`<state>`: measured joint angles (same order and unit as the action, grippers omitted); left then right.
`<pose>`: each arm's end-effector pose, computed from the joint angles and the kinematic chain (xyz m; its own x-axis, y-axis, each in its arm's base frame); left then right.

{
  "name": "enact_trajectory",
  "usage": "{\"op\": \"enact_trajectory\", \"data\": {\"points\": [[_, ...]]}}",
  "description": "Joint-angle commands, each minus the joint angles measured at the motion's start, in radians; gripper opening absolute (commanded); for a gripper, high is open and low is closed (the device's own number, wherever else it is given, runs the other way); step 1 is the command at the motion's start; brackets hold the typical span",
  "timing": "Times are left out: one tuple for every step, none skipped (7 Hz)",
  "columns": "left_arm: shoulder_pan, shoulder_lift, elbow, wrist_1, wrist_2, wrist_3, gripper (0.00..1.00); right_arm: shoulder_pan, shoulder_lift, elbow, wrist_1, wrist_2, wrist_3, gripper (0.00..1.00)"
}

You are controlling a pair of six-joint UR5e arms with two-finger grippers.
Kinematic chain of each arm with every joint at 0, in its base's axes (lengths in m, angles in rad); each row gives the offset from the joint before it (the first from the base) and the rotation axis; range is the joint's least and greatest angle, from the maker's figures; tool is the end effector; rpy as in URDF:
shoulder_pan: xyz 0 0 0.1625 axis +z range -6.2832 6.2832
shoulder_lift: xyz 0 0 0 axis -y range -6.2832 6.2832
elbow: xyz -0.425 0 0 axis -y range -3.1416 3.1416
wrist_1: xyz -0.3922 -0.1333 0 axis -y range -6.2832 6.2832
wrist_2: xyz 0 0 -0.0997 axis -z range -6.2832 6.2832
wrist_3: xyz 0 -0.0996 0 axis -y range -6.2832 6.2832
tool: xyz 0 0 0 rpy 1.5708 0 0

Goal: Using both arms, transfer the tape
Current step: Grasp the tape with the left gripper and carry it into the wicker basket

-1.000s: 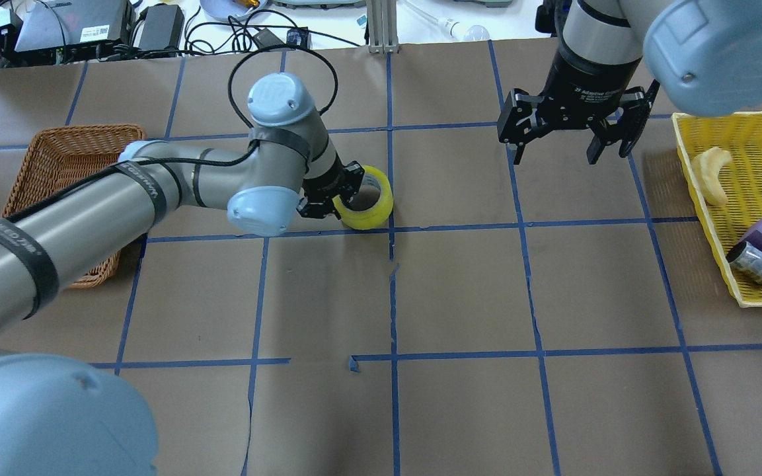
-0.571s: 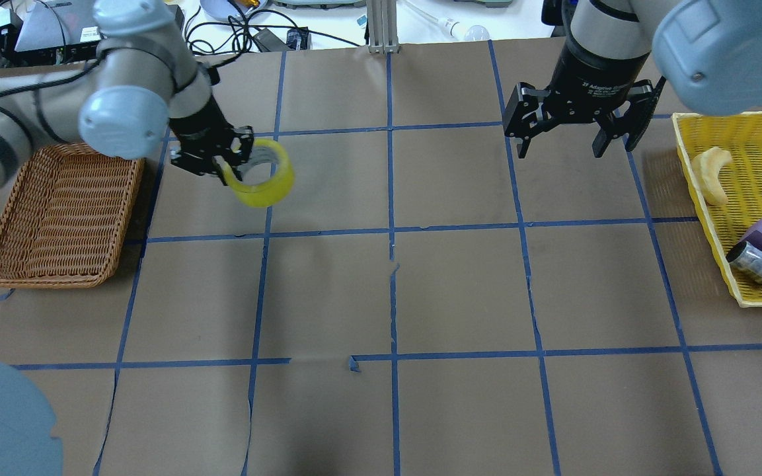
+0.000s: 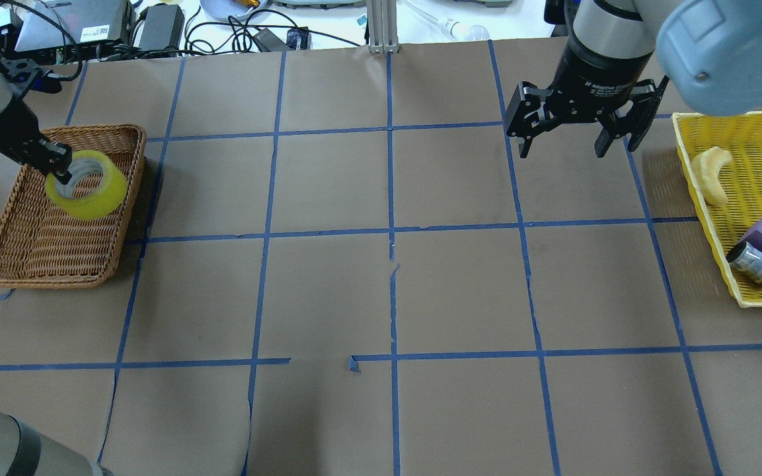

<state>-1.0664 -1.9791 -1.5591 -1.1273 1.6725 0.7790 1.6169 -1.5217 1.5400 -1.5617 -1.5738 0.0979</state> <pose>0.1989 -0.6152 0.3068 -0.9573 0.2693 -0.1051 0.2667 0.9630 0.0379 0.1564 -0.5033 0.4775 -0.9986 0.0517 0.0057 0.0518 0.9983 0.0270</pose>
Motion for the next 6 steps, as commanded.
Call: {"op": "enact_trajectory", "data": {"points": [[0.071, -0.091, -0.007, 0.154, -0.004, 0.086, 0.44, 0.001, -0.003, 0.0, -0.006, 0.0, 0.003, 1.0], [0.063, -0.064, -0.009, 0.135, 0.003, 0.076, 0.99, 0.001, -0.003, 0.0, -0.004, 0.0, 0.005, 1.0], [0.03, -0.026, 0.001, 0.045, 0.007, 0.077, 1.0, 0.001, -0.003, 0.0, -0.006, 0.0, 0.005, 1.0], [-0.036, 0.065, 0.016, -0.111, 0.003, 0.047, 1.0, 0.0, -0.003, 0.0, -0.003, -0.002, 0.005, 1.0], [-0.117, 0.165, 0.017, -0.261, -0.003, -0.159, 1.0, 0.0, -0.006, 0.0, -0.003, -0.002, 0.005, 1.0], [-0.242, 0.262, 0.017, -0.36, -0.014, -0.341, 1.0, 0.0, -0.006, 0.0, -0.003, 0.0, 0.003, 1.0]]}}
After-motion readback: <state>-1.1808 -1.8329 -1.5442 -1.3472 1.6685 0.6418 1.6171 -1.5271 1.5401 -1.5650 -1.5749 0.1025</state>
